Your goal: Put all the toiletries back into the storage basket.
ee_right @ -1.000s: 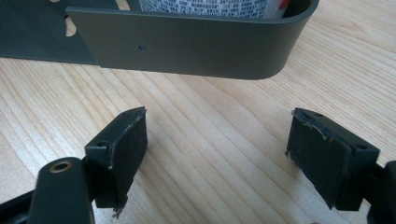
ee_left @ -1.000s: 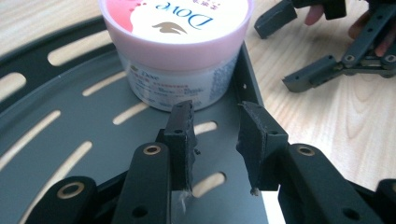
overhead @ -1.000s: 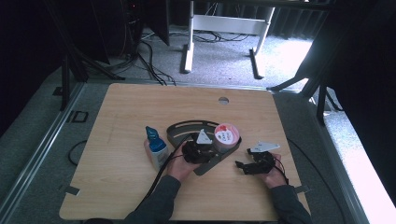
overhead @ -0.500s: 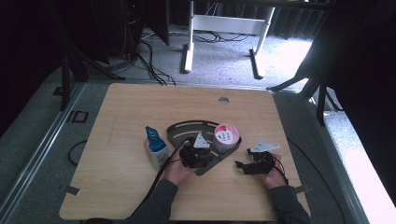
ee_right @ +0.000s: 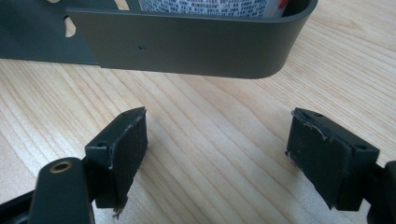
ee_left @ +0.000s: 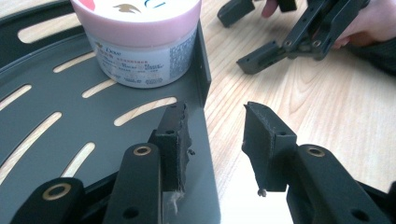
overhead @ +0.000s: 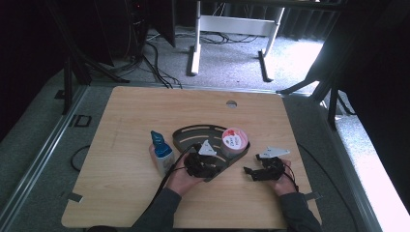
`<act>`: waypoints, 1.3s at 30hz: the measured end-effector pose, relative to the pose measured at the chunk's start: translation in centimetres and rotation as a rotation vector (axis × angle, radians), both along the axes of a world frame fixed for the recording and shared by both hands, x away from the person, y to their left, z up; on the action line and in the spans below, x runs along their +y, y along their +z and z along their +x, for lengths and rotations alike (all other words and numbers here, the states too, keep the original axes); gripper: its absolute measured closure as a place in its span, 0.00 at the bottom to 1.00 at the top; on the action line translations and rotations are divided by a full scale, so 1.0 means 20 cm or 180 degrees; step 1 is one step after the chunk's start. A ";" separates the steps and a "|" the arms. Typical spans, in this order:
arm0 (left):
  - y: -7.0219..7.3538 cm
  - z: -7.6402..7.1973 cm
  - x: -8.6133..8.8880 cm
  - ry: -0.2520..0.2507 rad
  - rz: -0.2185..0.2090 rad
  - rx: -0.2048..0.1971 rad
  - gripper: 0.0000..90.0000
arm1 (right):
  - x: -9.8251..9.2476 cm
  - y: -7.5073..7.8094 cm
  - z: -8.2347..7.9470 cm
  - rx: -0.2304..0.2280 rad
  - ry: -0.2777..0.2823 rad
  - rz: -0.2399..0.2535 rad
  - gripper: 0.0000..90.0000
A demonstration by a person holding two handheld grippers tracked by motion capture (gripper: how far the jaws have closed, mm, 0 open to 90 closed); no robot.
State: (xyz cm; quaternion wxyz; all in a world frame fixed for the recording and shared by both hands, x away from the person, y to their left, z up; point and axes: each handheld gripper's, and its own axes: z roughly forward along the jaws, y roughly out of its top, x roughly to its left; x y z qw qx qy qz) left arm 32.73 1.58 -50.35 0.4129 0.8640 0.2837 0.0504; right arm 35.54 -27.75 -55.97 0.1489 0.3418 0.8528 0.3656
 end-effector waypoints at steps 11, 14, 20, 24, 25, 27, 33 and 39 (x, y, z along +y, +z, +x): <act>0.06 -0.02 0.03 -0.0109 -0.0101 0.0078 0.54 | 0.00 0.00 0.00 0.0004 -0.0005 0.0008 0.22; 0.07 -0.02 0.04 -0.0106 -0.0108 0.0118 0.50 | 0.00 0.00 0.00 0.0002 0.0001 0.0002 0.22; 0.10 -0.03 0.04 -0.0121 -0.0092 0.0095 0.44 | 0.00 0.00 0.00 0.0001 0.0001 0.0002 0.22; 0.13 -0.04 0.05 -0.0094 -0.0038 0.0042 0.46 | 0.00 0.00 0.00 0.0003 0.0004 0.0005 0.22; 0.14 -0.04 0.05 -0.0075 -0.0019 0.0023 0.47 | 0.00 0.00 0.00 0.0005 0.0001 0.0009 0.22; 0.15 -0.04 0.06 -0.0067 -0.0015 -0.0001 0.49 | 0.00 0.00 0.00 0.0005 0.0000 0.0009 0.22; 0.18 -0.05 0.09 -0.0111 0.0051 -0.0030 0.51 | 0.00 0.00 0.00 0.0004 0.0003 0.0004 0.22; 0.20 -0.04 0.11 -0.0113 0.0059 -0.0036 0.51 | 0.00 0.00 0.00 0.0003 0.0004 0.0004 0.22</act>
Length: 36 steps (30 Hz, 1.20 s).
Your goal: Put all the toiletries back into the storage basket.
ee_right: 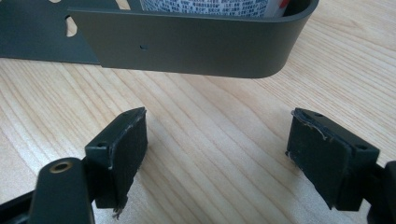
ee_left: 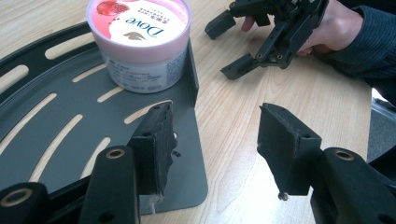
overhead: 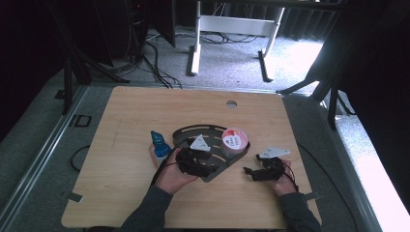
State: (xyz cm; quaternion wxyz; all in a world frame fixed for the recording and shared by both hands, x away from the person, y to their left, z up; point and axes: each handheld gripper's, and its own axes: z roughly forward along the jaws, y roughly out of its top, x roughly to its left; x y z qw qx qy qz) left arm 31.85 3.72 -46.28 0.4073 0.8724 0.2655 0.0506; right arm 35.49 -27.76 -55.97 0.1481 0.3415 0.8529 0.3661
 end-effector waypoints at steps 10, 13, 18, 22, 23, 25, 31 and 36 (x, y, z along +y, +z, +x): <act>0.04 0.00 0.03 -0.0045 0.0052 0.0001 0.55 | 0.00 0.00 0.00 -0.0001 0.0000 0.0000 0.22; 0.05 0.00 0.04 -0.0039 0.0071 0.0000 0.56 | 0.00 0.00 0.00 -0.0001 0.0000 0.0000 0.22; 0.07 0.00 0.06 -0.0036 0.0121 -0.0034 0.56 | 0.00 0.00 0.00 0.0000 0.0000 0.0001 0.22; 0.09 0.00 0.07 -0.0040 0.0166 -0.0038 0.57 | 0.00 0.00 0.00 0.0000 0.0000 0.0001 0.22; 0.09 0.00 0.07 -0.0040 0.0171 -0.0044 0.57 | 0.00 0.00 0.00 0.0000 0.0000 0.0001 0.22; 0.10 0.00 0.08 -0.0030 0.0169 -0.0052 0.57 | 0.00 0.00 0.00 0.0000 0.0000 0.0002 0.22; 0.12 0.00 0.10 -0.0014 0.0199 -0.0072 0.57 | 0.00 0.00 0.00 0.0000 0.0000 0.0002 0.22; 0.14 0.01 0.12 0.0014 0.0213 -0.0082 0.57 | 0.00 0.00 0.00 0.0000 0.0000 0.0002 0.22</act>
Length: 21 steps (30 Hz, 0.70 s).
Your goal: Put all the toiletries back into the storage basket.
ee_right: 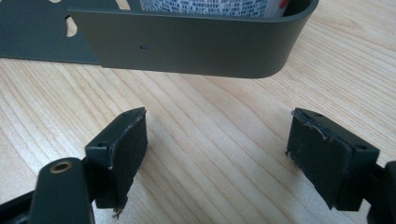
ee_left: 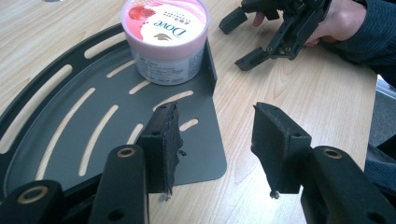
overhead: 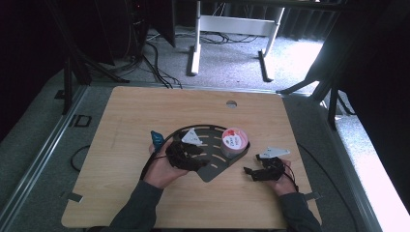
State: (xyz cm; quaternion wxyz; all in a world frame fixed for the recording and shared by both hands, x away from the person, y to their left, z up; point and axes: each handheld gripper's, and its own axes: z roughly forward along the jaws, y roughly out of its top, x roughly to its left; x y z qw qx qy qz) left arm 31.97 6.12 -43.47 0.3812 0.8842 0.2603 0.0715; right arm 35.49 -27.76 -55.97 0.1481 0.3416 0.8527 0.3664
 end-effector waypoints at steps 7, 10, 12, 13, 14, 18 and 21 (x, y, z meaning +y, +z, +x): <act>0.02 0.01 0.03 0.0031 0.0032 -0.0028 0.57 | 0.00 0.00 0.00 0.0001 0.0001 0.0000 0.22; 0.04 0.01 0.04 0.0064 0.0032 -0.0046 0.57 | 0.00 0.00 0.00 0.0001 0.0001 0.0000 0.22; 0.05 0.01 0.06 0.0066 0.0041 -0.0053 0.57 | 0.00 0.00 0.00 0.0002 0.0001 -0.0002 0.22; 0.05 0.01 0.06 0.0078 0.0020 -0.0057 0.57 | 0.00 0.00 0.00 0.0003 0.0002 -0.0003 0.22; 0.06 0.01 0.07 0.0092 0.0008 -0.0057 0.57 | 0.00 0.00 0.00 0.0004 0.0003 -0.0003 0.22; 0.08 0.02 0.09 0.0117 0.0015 -0.0092 0.57 | 0.00 0.00 0.00 0.0002 0.0000 0.0000 0.22; 0.09 0.01 0.11 0.0147 0.0010 -0.0113 0.57 | 0.00 0.00 0.00 0.0001 0.0000 0.0000 0.22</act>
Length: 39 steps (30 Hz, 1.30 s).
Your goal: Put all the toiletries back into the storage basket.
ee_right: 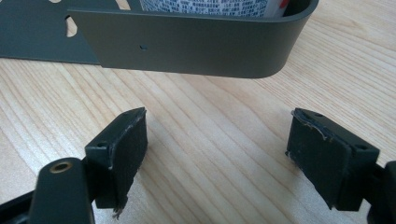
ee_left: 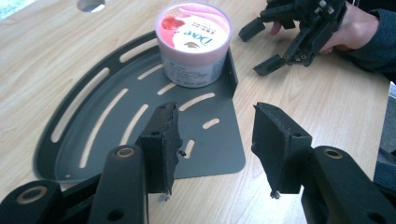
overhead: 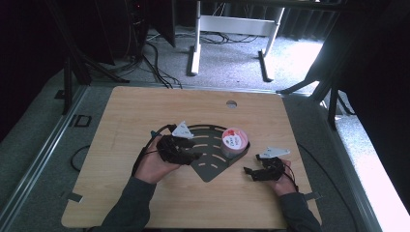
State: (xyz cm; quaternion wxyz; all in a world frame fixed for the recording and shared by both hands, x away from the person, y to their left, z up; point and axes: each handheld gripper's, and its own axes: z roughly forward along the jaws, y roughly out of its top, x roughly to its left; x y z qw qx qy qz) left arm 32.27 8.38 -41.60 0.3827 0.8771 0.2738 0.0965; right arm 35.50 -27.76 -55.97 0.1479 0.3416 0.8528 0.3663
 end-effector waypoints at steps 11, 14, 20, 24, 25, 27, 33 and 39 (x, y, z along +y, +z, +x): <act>0.04 0.01 0.08 0.0135 0.0055 -0.0033 0.55 | 0.00 0.00 0.00 0.0003 -0.0006 0.0006 0.22; 0.05 0.01 0.10 0.0134 0.0128 -0.0026 0.54 | 0.00 0.00 0.00 0.0001 -0.0001 0.0001 0.22; 0.06 0.02 0.14 0.0193 0.0202 -0.0022 0.53 | 0.00 0.00 0.00 0.0002 -0.0002 0.0001 0.22; 0.07 0.02 0.17 0.0268 0.0220 -0.0019 0.53 | 0.00 0.00 0.00 0.0002 -0.0001 0.0001 0.22; 0.07 0.02 0.17 0.0294 0.0232 -0.0020 0.53 | 0.00 0.00 0.00 0.0003 -0.0004 0.0005 0.22; 0.07 0.02 0.18 0.0323 0.0241 -0.0002 0.53 | 0.00 0.00 0.00 0.0005 -0.0004 0.0006 0.22; 0.07 0.02 0.20 0.0354 0.0336 0.0038 0.54 | 0.00 0.00 0.00 0.0006 -0.0005 0.0008 0.22; 0.06 0.02 0.22 0.0385 0.0377 0.0069 0.54 | 0.00 0.00 0.00 0.0005 0.0000 0.0004 0.22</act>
